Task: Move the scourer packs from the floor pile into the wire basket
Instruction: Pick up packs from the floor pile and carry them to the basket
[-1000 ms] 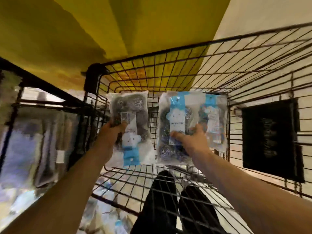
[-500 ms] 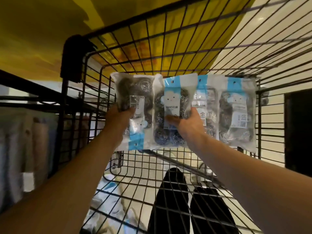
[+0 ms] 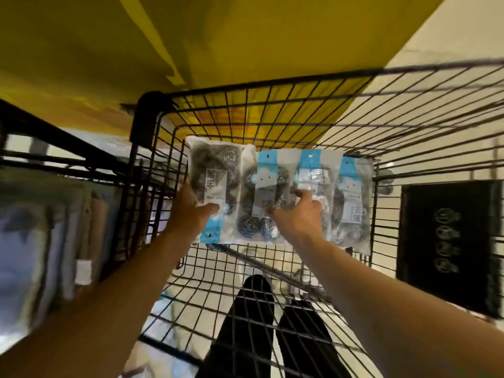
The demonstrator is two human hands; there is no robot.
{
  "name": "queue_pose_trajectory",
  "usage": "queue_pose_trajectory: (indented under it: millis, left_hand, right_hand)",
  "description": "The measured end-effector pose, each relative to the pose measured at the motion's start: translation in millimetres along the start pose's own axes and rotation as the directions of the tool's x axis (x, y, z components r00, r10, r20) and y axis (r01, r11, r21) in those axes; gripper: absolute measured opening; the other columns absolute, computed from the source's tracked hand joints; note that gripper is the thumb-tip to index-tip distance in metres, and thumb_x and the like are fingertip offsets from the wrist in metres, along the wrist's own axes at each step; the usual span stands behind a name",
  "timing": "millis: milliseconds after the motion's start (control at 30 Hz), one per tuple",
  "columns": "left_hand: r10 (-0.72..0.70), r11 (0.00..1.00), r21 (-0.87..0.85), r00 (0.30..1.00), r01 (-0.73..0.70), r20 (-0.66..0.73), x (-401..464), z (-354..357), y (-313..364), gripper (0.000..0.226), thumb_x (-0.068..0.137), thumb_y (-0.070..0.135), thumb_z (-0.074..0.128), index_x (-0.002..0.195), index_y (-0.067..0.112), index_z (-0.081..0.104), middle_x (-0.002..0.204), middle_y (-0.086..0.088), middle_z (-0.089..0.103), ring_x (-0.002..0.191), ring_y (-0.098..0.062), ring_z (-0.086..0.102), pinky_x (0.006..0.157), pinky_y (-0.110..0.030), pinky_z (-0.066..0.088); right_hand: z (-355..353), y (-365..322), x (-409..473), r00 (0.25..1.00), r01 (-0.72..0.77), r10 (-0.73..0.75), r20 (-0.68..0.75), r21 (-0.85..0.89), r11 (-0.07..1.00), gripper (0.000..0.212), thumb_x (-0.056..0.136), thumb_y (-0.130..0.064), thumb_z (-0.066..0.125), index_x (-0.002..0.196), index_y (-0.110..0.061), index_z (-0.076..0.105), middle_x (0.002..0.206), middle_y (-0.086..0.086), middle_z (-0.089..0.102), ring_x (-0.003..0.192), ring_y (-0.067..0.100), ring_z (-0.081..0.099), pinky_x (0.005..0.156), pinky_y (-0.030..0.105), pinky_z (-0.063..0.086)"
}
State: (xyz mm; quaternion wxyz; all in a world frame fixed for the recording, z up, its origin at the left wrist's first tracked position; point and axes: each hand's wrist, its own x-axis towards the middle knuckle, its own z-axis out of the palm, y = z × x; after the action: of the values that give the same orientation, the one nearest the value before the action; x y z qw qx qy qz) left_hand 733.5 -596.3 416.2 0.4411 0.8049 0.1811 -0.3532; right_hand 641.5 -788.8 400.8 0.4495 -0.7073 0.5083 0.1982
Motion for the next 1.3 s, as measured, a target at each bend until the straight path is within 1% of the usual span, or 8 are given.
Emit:
queue_pose_trajectory:
  millis: [67,167,300,433,900,1067,1200,1300]
  left_hand:
    - [-0.030,0.999,-0.018,0.999,0.031,0.045,-33,-7,8,0.041,0.095,0.004,0.071,0.129,0.017,0.053,0.126,-0.002,0.064,0.101,-0.025,0.067,0.074,-0.028,0.053]
    - [-0.041,0.998,-0.034,0.994,0.045,0.097,-85,-17,20,0.023,0.103,0.019,0.063,0.126,0.017,0.060,0.124,-0.009,0.066,0.097,-0.021,0.064,0.081,-0.034,0.055]
    - [-0.031,0.987,-0.151,0.991,0.051,0.129,-164,-36,23,0.014,0.105,0.020,0.061,0.117,0.019,0.066,0.107,-0.008,0.074,0.100,-0.023,0.068,0.089,-0.037,0.054]
    - [-0.097,0.956,-0.281,0.995,0.084,-0.035,-247,-49,0,0.018,0.106,0.013,0.056,0.100,0.025,0.068,0.081,0.006,0.076,0.083,-0.016,0.068,0.077,-0.032,0.050]
    - [-0.327,0.802,-0.592,0.885,0.075,-0.332,-448,-9,-145,0.015,0.104,0.013,0.060,0.102,0.019,0.073,0.098,-0.007,0.079,0.088,-0.022,0.072,0.087,-0.040,0.052]
    - [-0.402,0.732,-0.675,0.858,0.092,-0.319,-502,22,-219,0.013,0.103,0.006,0.060,0.107,0.010,0.072,0.093,-0.010,0.073,0.082,-0.021,0.066,0.073,-0.032,0.047]
    - [-0.496,0.642,-0.762,0.807,0.091,-0.321,-555,38,-279,0.015,0.102,0.005,0.060,0.104,0.013,0.072,0.092,-0.010,0.073,0.086,-0.026,0.066,0.067,-0.029,0.045]
    - [-0.550,0.609,-0.791,0.750,0.060,-0.367,-600,44,-322,0.014,0.100,0.010,0.063,0.105,0.019,0.073,0.097,-0.004,0.076,0.090,-0.025,0.070,0.073,-0.030,0.050]
  right_hand:
    - [-25,-3,-31,0.997,0.042,-0.043,0.064,0.019,0.999,0.068,0.089,-0.038,0.081,0.144,-0.021,0.047,0.131,0.004,0.061,0.108,0.025,0.067,0.095,0.043,0.060]
    - [-64,-11,-84,0.974,0.076,-0.075,0.216,0.008,0.997,0.030,0.097,-0.037,0.073,0.118,-0.017,0.065,0.104,0.001,0.073,0.081,0.018,0.070,0.074,0.035,0.060]
    - [-116,-10,-159,0.898,0.149,-0.153,0.414,0.042,0.988,0.013,0.101,-0.033,0.069,0.104,-0.021,0.070,0.106,0.003,0.077,0.092,0.021,0.074,0.083,0.041,0.060]
    - [-165,12,-220,0.841,0.240,-0.249,0.479,0.083,0.967,0.012,0.102,-0.036,0.067,0.096,-0.027,0.074,0.096,0.003,0.079,0.091,0.024,0.075,0.085,0.038,0.059]
    - [-190,101,-275,0.722,0.490,-0.337,0.604,-0.103,0.866,0.016,0.104,-0.029,0.065,0.097,-0.020,0.076,0.085,0.001,0.079,0.081,0.024,0.075,0.083,0.044,0.060]
    - [-175,121,-291,0.723,0.496,-0.277,0.632,-0.196,0.846,0.015,0.099,-0.028,0.072,0.099,-0.013,0.076,0.084,0.006,0.079,0.080,0.032,0.075,0.089,0.058,0.059]
    - [-152,139,-323,0.695,0.543,-0.250,0.674,-0.264,0.797,0.014,0.102,-0.023,0.068,0.100,-0.011,0.074,0.092,0.013,0.079,0.079,0.030,0.074,0.067,0.036,0.052]
    - [-116,157,-359,0.667,0.592,-0.226,0.710,-0.321,0.739,0.013,0.102,-0.022,0.068,0.100,-0.010,0.074,0.090,0.013,0.079,0.079,0.029,0.072,0.070,0.034,0.051]
